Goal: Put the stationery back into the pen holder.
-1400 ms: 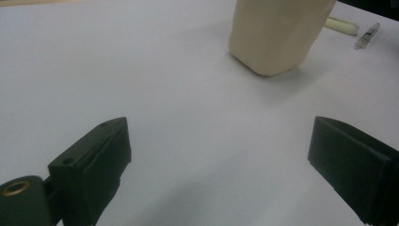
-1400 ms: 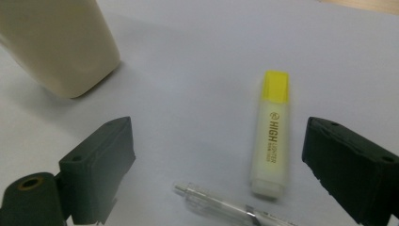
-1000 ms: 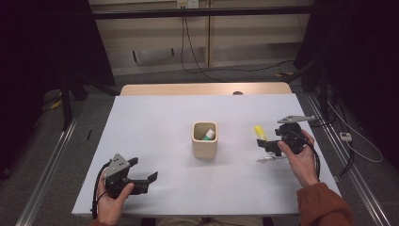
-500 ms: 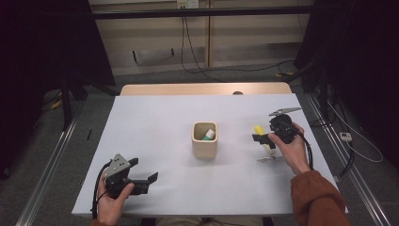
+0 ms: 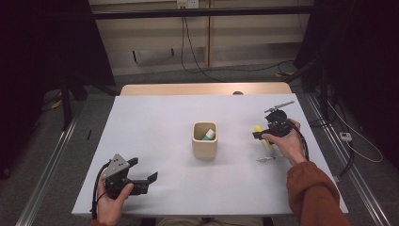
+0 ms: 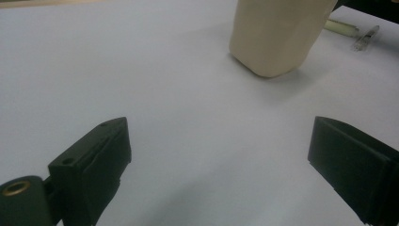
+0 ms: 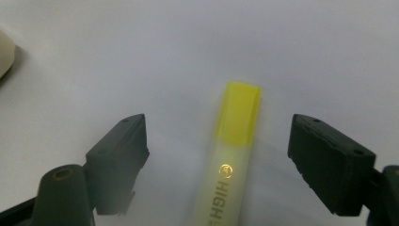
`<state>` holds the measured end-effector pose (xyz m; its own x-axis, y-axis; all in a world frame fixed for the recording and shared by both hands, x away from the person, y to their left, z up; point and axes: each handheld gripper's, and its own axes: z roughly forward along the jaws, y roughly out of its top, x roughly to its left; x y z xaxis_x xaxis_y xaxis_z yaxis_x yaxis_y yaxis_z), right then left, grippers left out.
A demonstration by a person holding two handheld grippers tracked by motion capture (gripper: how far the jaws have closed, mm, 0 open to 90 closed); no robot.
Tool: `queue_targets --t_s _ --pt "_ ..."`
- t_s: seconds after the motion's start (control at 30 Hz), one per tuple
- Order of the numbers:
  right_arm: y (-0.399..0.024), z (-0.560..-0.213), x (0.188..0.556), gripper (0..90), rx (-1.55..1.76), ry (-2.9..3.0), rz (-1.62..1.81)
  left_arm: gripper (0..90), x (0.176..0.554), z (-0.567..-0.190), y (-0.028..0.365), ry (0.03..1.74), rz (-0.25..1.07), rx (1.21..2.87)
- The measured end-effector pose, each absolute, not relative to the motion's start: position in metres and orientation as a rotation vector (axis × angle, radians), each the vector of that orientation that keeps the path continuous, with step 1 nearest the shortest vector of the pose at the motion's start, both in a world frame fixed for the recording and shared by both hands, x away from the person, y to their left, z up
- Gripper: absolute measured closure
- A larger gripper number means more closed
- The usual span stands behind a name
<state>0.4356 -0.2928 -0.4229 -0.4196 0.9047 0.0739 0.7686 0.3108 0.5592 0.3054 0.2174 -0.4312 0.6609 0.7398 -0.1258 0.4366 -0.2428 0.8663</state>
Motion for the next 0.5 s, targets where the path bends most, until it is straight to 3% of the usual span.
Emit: queue_targets --t_s 0.5 --pt "-0.294 -0.428 0.451 30.9 1.573 2.357 0.631 6.5 0.306 -0.431 0.218 0.923 0.381 1.88"
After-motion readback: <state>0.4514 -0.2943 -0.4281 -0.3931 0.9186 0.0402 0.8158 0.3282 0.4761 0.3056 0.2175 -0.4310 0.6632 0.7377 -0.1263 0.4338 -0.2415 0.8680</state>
